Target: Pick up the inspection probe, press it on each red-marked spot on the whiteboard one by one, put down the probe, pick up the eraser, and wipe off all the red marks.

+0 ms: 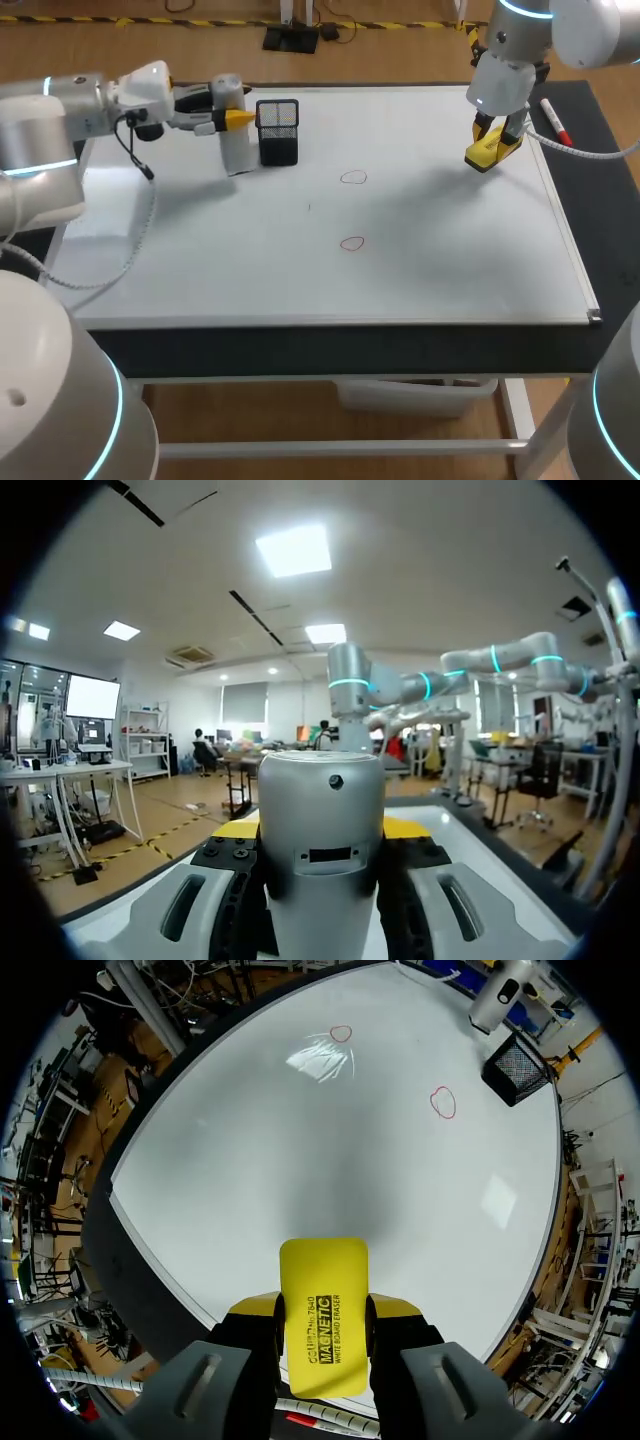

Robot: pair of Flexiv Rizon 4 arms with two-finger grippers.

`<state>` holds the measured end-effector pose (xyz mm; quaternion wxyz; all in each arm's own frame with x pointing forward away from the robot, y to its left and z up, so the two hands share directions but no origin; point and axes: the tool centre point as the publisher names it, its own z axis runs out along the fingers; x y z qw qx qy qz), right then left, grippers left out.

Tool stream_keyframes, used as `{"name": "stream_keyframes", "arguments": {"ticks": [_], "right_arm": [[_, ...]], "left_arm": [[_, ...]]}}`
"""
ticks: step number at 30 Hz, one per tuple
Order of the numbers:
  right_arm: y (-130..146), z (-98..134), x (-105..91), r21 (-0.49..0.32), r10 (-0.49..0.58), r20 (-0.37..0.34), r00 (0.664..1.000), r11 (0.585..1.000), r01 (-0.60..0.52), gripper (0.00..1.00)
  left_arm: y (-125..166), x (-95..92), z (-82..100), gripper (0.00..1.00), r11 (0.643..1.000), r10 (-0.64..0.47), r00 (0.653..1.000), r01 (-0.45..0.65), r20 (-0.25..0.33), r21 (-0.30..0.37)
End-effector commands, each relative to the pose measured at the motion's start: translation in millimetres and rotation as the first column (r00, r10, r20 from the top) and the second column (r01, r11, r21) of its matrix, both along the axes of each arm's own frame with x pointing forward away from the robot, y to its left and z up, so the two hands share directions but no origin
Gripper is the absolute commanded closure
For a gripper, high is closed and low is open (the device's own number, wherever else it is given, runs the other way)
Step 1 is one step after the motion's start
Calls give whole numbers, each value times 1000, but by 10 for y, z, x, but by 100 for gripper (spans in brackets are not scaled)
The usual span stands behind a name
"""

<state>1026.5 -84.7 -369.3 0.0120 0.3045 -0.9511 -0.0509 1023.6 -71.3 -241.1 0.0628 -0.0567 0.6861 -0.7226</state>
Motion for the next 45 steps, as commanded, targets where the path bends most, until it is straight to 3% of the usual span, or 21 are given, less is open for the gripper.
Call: {"name": "stream_keyframes", "arguments": {"ticks": [1,16,27,37,45], "right_arm": [[-4,7,13,-3,2,-3,1000,1000,-2,100],[-4,7,13,-3,2,-3,1000,1000,-2,100],[76,18,38,-6,29,-5,1000,1000,-29,100],[591,2,141,-39,172,-20,985,984,-173,100],[1163,-51,166,-26,327,-33,944,944,-328,100]], "left_arm": [[123,-68,42,100,1000,11,1000,-11,2,6],[401,-31,26,100,999,34,999,-34,-6,9],[401,-31,26,100,999,34,999,-34,-6,9],[401,-31,26,100,999,34,999,-34,-6,9],[401,-31,26,100,999,34,999,-34,-6,9]]}}
